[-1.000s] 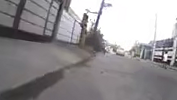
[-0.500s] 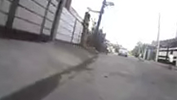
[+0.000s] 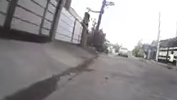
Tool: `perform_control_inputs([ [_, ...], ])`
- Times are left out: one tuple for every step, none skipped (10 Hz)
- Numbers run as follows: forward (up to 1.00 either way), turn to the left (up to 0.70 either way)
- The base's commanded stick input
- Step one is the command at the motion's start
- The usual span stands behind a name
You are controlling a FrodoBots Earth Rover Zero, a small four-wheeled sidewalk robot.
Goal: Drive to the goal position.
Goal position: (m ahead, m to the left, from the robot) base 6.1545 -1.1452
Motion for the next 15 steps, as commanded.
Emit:
perform_control_inputs([
  [0.0,-1.0],
  [0.0,-1.0],
  [0.0,-0.45],
  [0.0,0.0],
  [0.0,0.0],
  [0.0,0.0],
  [0.0,0.0],
  [0.0,0.0],
  [0.0,0.0],
  [0.0,0.0],
  [0.0,0.0],
  [0.0,0.0],
  [1.0,0.01],
  [1.0,0.01],
  [1.0,0.01],
])
